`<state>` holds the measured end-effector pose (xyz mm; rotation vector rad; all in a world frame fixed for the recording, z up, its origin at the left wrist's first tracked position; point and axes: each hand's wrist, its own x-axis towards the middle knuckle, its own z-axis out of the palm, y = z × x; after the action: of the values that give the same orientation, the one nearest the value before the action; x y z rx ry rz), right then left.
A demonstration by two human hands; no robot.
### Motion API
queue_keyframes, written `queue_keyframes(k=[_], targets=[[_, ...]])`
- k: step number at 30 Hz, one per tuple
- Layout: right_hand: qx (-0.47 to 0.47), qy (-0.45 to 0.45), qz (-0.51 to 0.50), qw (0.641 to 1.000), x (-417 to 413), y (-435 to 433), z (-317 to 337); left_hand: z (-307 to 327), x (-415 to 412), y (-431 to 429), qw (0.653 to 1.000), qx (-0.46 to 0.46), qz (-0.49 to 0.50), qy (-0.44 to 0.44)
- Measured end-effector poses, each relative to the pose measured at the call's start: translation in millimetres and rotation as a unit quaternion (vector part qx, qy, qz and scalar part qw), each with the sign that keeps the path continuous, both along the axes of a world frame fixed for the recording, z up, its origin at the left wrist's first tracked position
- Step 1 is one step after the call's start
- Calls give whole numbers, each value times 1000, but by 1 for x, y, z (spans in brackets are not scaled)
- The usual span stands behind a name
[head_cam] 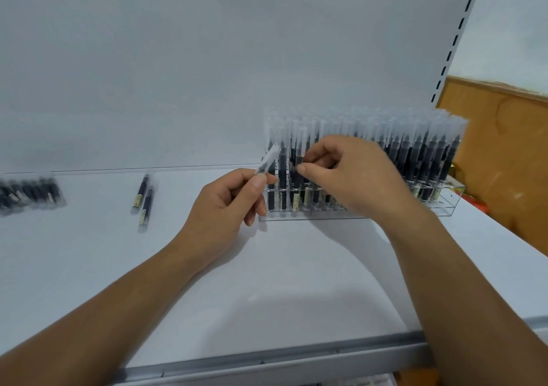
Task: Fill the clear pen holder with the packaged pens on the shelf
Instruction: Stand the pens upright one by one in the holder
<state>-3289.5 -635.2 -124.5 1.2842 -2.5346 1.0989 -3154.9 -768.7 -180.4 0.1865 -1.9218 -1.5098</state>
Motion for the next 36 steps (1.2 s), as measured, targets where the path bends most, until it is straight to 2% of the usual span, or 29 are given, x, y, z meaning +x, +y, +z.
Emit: queue_keyframes(k=[2, 5, 8, 14, 20, 25, 27, 30, 33, 36], targets=[[-26, -30, 19, 999, 1, 7, 3, -1, -1, 0, 1000, -3, -7, 4], [-74, -171, 139, 973, 13, 10, 7, -2, -3, 0, 999, -35, -7, 9], [-109, -208, 194, 952, 21, 5, 2, -2, -5, 2, 998, -59, 6, 27], [-162, -233, 182, 941, 24, -5, -5, 0, -5, 4, 996, -67, 31, 41], [-184, -206, 157, 948, 30, -9, -8, -1, -3, 5, 994, -89, 47, 42], [-286, -279, 99, 912, 16, 5, 12, -1, 0, -6, 976, -117, 178, 43], [-325, -255, 72, 908, 7, 12, 18, -3, 2, -14, 973, -115, 200, 11], [-360, -169, 34, 917, -3, 17, 19, -11, 3, -16, 969, -169, 161, -85], [-347, -82, 12, 934, -9, 16, 14, -14, 1, -13, 951, -231, 139, -149], [-310, -36, 6, 950, -12, 12, 10, -15, 1, -12, 940, -256, 137, -177]])
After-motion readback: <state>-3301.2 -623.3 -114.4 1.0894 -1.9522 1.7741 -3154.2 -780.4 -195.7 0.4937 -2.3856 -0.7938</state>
